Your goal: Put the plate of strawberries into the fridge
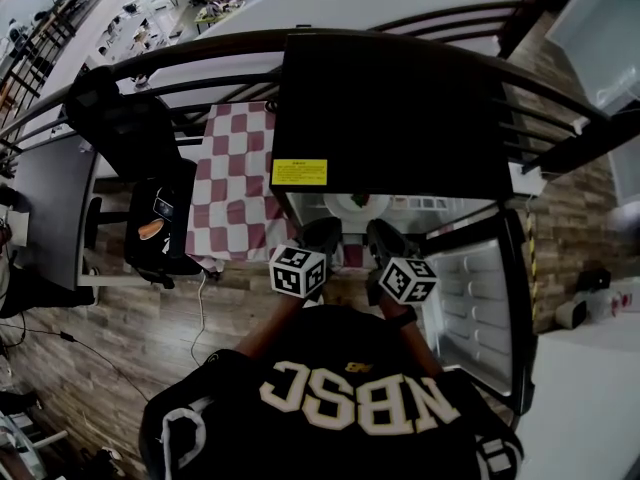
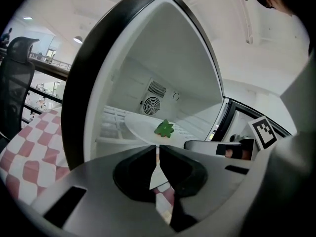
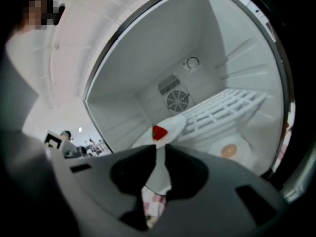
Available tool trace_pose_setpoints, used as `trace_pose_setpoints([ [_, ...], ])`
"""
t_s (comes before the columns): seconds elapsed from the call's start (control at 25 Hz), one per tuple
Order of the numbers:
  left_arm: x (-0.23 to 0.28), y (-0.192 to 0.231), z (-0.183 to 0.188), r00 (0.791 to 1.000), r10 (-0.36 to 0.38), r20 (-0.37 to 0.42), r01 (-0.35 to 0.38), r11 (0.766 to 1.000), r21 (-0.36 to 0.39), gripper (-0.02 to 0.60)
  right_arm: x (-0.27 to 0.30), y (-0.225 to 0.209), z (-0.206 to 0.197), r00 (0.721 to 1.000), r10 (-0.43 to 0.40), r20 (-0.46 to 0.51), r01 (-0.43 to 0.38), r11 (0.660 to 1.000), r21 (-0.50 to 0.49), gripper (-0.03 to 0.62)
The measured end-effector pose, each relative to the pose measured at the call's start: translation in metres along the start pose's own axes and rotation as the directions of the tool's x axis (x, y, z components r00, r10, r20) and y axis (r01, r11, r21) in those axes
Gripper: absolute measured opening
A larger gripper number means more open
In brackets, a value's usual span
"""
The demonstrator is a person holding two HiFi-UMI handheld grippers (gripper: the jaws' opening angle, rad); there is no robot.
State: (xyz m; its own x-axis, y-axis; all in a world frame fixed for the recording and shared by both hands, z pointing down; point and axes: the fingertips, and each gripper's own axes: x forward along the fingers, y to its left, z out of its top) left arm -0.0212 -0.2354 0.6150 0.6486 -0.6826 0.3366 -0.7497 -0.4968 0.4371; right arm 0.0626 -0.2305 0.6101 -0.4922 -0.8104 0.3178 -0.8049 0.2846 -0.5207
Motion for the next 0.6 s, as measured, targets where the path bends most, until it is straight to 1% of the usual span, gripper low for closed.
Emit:
trace_pose_setpoints([
  [0.2, 0.014, 0.005, 0.007, 1.000, -0.007, -0.004, 0.006, 0.997, -0.073, 0.037, 0.015, -0.002, 0.007, 1.000, -0.008, 0.001, 0.008, 1.000, -0.021, 0.071],
  [0.6, 0.029, 0.008, 0.019, 1.000, -0.003, -0.002, 0.003, 0.997, -0.080, 0.037, 0.035, -0.002, 0.018, 1.000, -0.005, -0.003, 0.005, 0.997, -0.071, 0.069],
])
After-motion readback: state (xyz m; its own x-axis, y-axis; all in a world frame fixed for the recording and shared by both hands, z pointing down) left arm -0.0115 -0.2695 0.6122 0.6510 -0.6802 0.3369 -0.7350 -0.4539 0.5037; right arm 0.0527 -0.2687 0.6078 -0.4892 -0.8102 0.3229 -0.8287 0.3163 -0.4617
